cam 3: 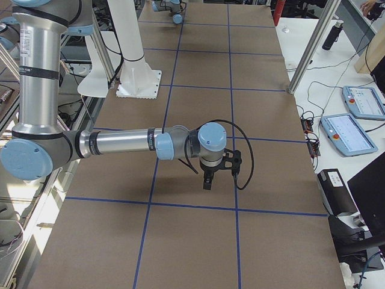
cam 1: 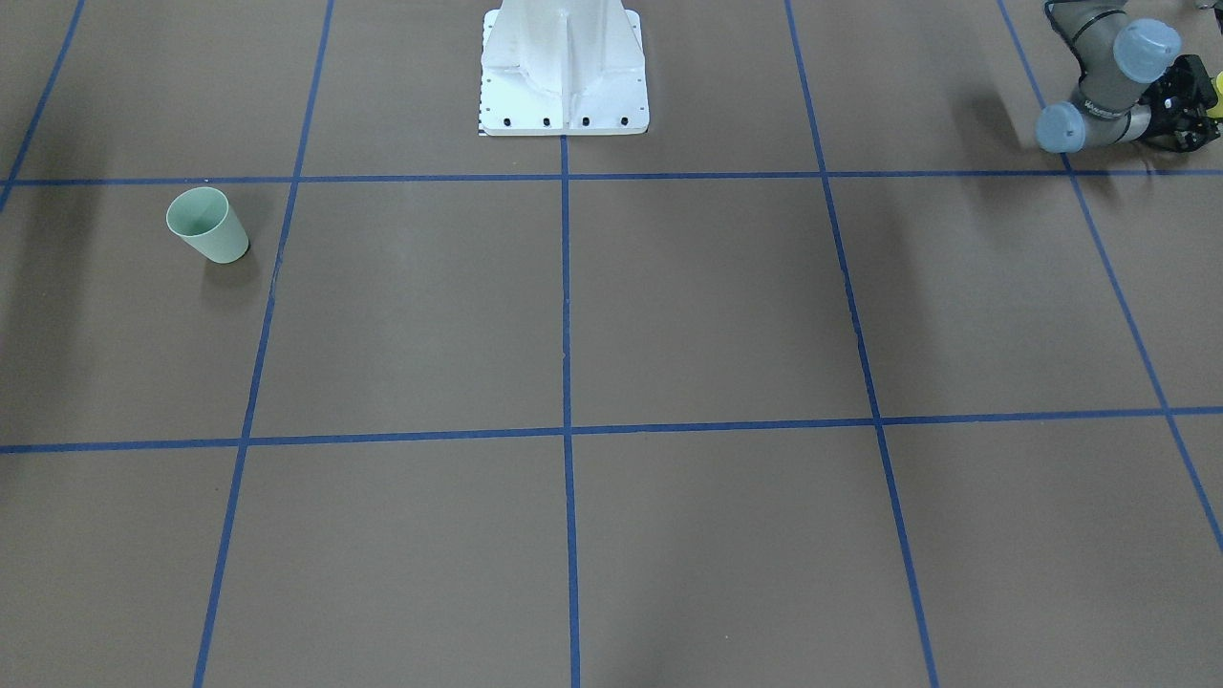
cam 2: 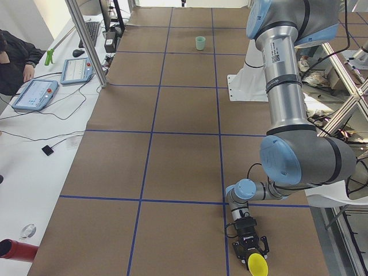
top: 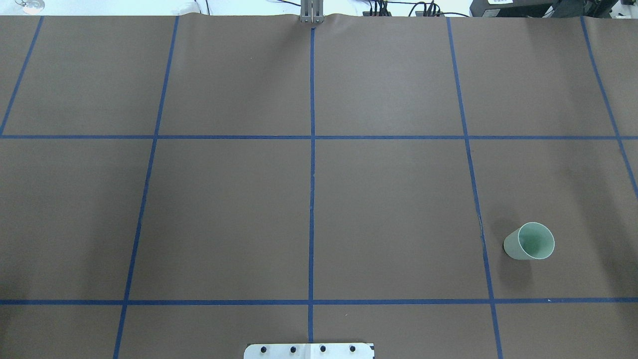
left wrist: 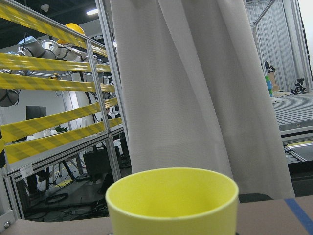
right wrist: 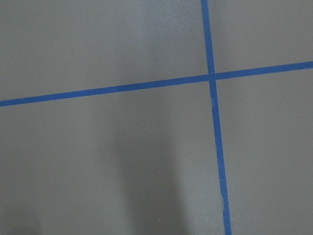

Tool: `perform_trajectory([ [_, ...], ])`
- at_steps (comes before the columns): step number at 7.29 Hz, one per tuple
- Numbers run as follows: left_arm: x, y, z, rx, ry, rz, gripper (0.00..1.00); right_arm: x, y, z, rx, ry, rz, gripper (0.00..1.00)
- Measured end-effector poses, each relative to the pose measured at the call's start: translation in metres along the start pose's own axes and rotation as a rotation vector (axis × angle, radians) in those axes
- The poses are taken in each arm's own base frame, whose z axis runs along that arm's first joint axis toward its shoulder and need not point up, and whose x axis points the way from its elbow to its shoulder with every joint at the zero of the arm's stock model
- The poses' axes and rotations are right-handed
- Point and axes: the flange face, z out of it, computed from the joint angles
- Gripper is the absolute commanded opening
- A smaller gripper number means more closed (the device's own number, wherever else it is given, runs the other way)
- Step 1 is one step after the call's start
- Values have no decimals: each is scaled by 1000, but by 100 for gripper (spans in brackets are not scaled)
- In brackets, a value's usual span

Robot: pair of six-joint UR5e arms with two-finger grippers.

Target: Transfer and stack yellow cup on green cup

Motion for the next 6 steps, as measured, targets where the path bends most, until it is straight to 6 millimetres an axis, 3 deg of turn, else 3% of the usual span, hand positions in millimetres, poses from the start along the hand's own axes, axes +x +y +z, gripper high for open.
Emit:
perform_trajectory([
  [4, -3, -15, 19, 32, -8, 28, 26, -3, -2, -2, 4, -2, -5, 100],
  [6, -11, -46, 32, 37, -10, 61, 26, -3, -2, -2, 5, -2, -5, 100],
])
